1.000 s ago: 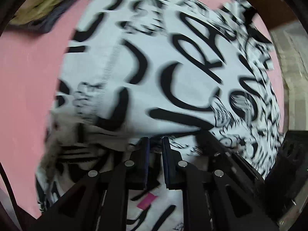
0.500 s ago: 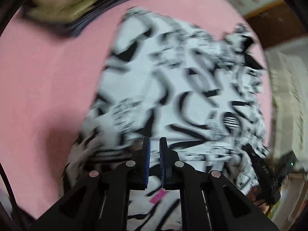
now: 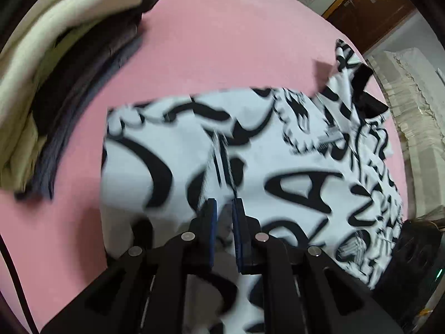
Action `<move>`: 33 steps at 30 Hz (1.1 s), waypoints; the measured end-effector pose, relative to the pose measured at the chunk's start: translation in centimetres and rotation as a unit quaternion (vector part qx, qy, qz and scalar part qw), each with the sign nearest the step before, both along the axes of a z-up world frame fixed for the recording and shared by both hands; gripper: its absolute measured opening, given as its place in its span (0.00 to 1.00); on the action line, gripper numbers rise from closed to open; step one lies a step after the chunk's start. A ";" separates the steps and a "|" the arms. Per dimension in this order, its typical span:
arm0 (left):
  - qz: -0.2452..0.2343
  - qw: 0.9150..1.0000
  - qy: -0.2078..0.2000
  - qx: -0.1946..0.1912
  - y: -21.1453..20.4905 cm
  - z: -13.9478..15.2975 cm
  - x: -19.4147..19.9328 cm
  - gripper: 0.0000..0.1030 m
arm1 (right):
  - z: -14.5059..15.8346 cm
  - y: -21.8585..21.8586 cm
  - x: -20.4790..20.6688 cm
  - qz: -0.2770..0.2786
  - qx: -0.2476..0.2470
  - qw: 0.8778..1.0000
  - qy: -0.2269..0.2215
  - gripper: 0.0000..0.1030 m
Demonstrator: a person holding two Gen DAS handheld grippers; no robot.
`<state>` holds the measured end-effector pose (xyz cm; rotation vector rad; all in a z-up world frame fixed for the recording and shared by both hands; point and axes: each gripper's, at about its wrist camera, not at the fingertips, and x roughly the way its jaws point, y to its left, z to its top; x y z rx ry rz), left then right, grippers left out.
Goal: Fold large clothes
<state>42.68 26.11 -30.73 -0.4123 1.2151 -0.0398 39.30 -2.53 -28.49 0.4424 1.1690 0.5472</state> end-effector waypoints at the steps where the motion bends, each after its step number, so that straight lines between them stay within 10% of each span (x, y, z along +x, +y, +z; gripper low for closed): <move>1: 0.001 1.000 -0.006 -0.001 0.4 -0.2 0.3 0.08 | -0.2 -0.5 0.6 -0.018 -0.011 1.000 -0.005 0.00; 11: 0.055 0.997 -0.052 0.008 4.1 -0.7 0.2 0.08 | 0.7 -16.5 2.0 -0.241 -0.170 0.955 -0.040 0.00; 18: 0.045 0.992 -0.064 0.096 0.5 1.0 -1.2 0.08 | 2.7 -20.3 -1.3 -0.294 -0.128 0.946 -0.044 0.01; 33: 0.000 0.985 -0.004 0.171 -16.1 5.8 -14.2 0.39 | 5.7 -19.4 -13.5 -0.207 -0.068 0.975 0.041 0.05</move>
